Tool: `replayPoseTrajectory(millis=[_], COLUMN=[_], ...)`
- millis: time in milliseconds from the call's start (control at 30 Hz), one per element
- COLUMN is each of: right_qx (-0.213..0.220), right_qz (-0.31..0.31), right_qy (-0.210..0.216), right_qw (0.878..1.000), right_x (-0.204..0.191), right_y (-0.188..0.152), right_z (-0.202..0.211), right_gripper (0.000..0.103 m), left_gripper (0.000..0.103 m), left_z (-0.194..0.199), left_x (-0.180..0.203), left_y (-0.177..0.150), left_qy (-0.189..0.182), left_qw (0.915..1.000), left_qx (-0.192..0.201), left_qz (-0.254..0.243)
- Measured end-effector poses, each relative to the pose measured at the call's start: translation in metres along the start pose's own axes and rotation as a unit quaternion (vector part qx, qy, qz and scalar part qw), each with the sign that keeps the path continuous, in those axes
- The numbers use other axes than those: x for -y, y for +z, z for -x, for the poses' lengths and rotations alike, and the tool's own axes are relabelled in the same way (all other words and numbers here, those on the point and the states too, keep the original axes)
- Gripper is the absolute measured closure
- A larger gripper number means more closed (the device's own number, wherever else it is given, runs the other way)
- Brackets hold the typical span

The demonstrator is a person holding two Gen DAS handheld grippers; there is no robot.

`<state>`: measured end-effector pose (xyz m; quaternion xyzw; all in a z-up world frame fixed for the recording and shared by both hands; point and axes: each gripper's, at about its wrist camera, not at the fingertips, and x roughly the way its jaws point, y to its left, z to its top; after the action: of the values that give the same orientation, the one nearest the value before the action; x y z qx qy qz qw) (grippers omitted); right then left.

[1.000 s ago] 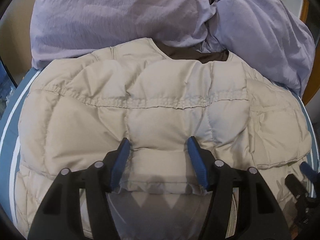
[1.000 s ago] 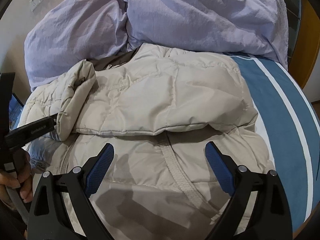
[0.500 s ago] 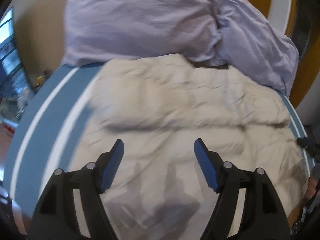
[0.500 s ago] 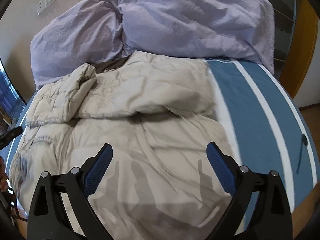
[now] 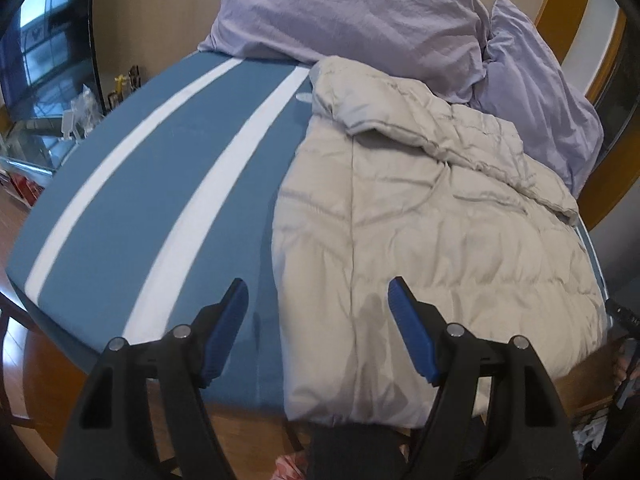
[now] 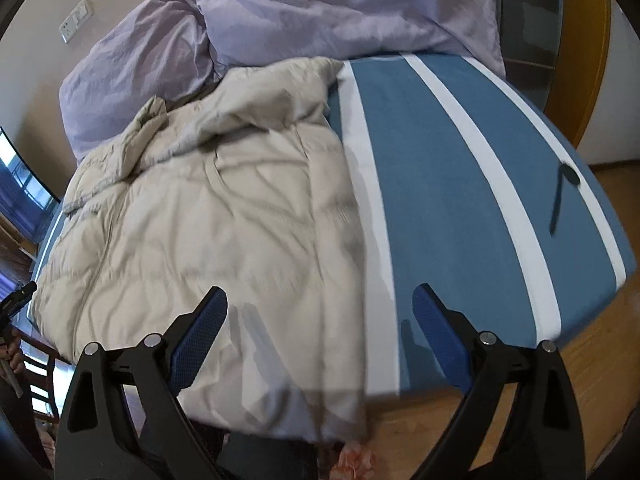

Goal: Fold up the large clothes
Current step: 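Grasp the jacket hem with both tools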

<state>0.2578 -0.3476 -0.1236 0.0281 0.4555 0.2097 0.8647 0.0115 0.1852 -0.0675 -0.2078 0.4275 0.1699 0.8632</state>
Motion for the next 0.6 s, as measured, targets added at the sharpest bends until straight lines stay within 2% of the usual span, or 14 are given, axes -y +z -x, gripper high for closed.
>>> replayPoseTrajectory(millis=[167,367,433,467,533,600], right_qx=[-0.006,-0.017,-0.019,-0.017,-0.023,-0.023], right_qz=[-0.024,-0.055,-0.059,-0.058,-0.06,-0.059], right_qy=[0.013,0.052,0.065,0.068,0.091,0.099], right_qw=[1.0,0.997,0.996,0.996,0.994,0.993], right_x=[0.015,0.025,0.025,0.023,0.02,0.017], right_y=[-0.016,-0.029,-0.031,-0.031,-0.033,-0.035], right_z=[0.003,-0.004,-0.006,-0.005,-0.007,-0.008], right_gripper=[0.016,0.031,0.04,0.041,0.055,0.06], left_gripper=[0.034,0.042,0.047,0.051,0.054,0.057], left_z=[-0.009,-0.012,-0.012,-0.012,-0.012,-0.011], left_x=[-0.001,-0.002,-0.001,-0.001,0.0,0.001], left_y=[-0.014,-0.026,-0.028,-0.029,-0.031,-0.032], left_qy=[-0.021,-0.041,-0.05,-0.053,-0.056,-0.059], left_qw=[0.9996,0.9986,0.998,0.9978,0.9975,0.9971], left_qx=[-0.015,-0.015,-0.015,-0.014,-0.012,-0.009], left_qz=[0.011,0.03,0.036,0.038,0.042,0.048])
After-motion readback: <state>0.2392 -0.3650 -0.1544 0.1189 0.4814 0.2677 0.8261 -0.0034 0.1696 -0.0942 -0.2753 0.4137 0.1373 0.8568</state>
